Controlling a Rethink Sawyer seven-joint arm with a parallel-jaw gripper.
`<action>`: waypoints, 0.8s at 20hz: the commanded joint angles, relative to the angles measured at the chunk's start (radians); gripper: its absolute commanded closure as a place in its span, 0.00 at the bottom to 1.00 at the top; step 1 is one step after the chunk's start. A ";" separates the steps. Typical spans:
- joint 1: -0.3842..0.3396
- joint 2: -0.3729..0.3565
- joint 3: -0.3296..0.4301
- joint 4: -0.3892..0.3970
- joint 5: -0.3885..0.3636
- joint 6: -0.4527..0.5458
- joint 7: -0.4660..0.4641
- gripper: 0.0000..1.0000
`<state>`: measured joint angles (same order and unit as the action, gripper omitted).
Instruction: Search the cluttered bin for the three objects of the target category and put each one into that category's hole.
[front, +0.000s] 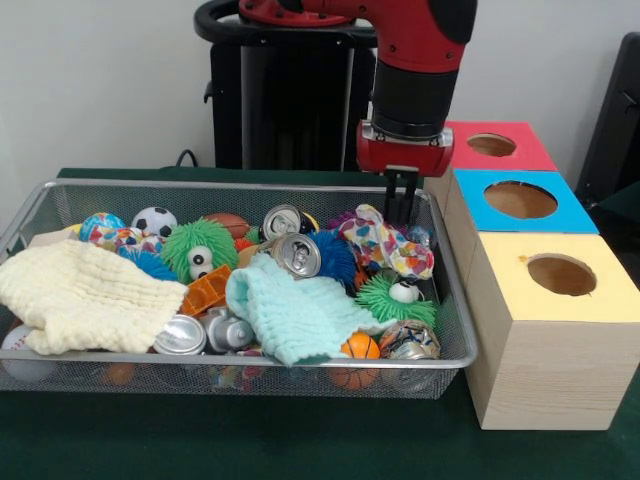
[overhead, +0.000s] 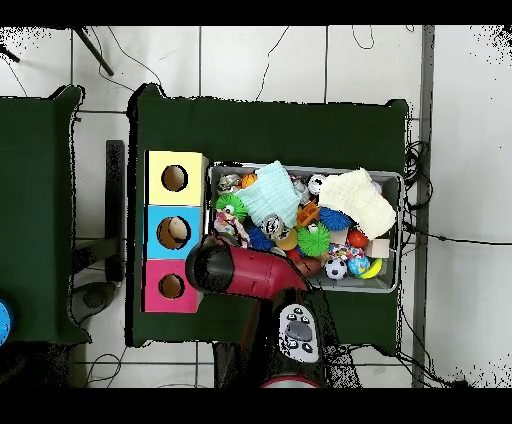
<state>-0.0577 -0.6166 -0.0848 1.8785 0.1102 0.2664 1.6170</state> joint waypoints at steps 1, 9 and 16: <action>0.020 0.023 0.033 -0.024 0.015 0.019 0.181 1.00; -0.027 0.042 0.035 0.003 0.003 -0.024 0.170 1.00; -0.084 0.093 0.041 -0.020 -0.015 -0.058 0.144 1.00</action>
<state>-0.0778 -0.5851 -0.0851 1.8806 0.1106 0.2662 1.6170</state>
